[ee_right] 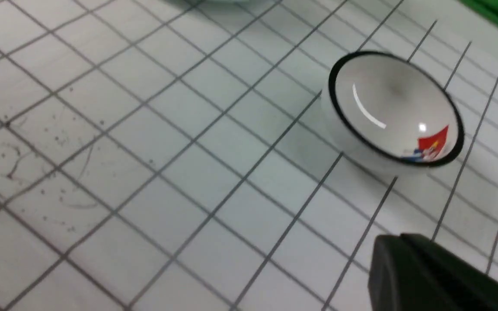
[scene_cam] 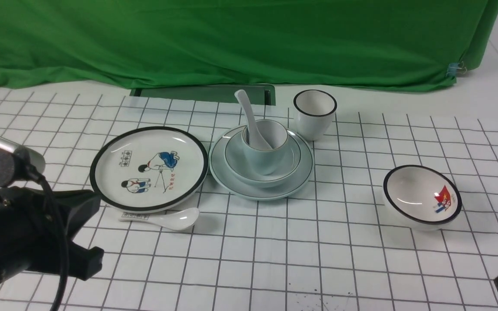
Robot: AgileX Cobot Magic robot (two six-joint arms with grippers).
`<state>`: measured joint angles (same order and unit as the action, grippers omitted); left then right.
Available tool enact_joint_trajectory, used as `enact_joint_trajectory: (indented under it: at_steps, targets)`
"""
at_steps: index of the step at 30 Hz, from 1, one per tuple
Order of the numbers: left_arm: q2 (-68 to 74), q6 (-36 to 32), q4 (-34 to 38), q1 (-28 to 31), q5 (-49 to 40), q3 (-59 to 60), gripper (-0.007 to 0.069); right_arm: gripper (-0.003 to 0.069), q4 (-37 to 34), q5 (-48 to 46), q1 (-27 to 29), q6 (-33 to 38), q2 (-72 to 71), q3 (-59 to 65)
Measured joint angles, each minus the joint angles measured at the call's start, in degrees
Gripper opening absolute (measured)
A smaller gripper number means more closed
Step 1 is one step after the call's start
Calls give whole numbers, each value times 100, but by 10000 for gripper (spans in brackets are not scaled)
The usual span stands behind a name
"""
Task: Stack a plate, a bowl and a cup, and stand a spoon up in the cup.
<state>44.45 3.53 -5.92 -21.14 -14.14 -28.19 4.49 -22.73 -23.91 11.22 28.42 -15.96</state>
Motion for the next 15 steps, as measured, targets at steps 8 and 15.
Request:
enact_joint_trajectory:
  at_steps: [8, 15]
  targets:
    - [0, 0, 0, 0, 17, 0, -30, 9, 612, -132, -1, -427, -439, 215]
    - [0, 0, 0, 0, 51, 0, -29, 10, 1688, 188, 152, -1869, -1430, 600]
